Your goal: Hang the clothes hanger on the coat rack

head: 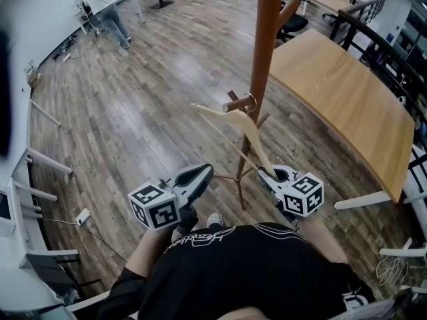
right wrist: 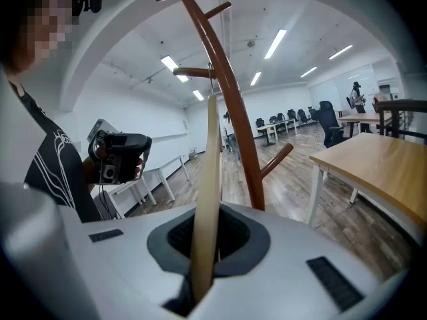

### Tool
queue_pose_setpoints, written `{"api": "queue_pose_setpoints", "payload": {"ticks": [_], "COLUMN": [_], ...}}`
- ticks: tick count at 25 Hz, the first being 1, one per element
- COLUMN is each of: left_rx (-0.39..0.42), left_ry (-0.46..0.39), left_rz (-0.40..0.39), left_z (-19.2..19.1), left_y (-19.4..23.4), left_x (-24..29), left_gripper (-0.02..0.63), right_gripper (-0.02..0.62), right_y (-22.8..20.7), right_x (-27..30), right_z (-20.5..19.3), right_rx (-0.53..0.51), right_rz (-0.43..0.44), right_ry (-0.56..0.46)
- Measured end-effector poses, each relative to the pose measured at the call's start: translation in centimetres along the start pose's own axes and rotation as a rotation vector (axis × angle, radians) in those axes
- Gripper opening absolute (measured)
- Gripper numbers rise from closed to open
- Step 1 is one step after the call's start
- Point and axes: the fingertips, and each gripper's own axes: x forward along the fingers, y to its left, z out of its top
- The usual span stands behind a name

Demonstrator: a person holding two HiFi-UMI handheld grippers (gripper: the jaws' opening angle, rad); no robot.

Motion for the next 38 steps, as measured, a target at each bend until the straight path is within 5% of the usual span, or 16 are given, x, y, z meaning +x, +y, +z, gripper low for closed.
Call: {"api": "queue_pose_setpoints", "payload": {"ticks": [24,29,38], "left_rx": [-0.009,0.002,0.019], "left_ry": [-0.009,-0.032,-0.111], "left_rz": [0.063,0.078,0.120], "left_z": [-1.8,-2.2,-3.4], "left_y": [-1.0,-2.4,-6.5], "left_x": [-1.3,-2.0,-3.9], "left_gripper": [0.008,0.008,0.008], "right_gripper": [0.043,0.235,0.245], "right_y": [-1.2,-0.6,1.7], "right_x": [-0.1,-1.3,-7.1], "right_z": [-1.0,-1.3,-0.1], "right_rx": [-0.033,-0.057,-0.116], "right_rz": [-0.023,-0.011,0.025], "right_ry": [-0.015,-0.007,-0.075]}}
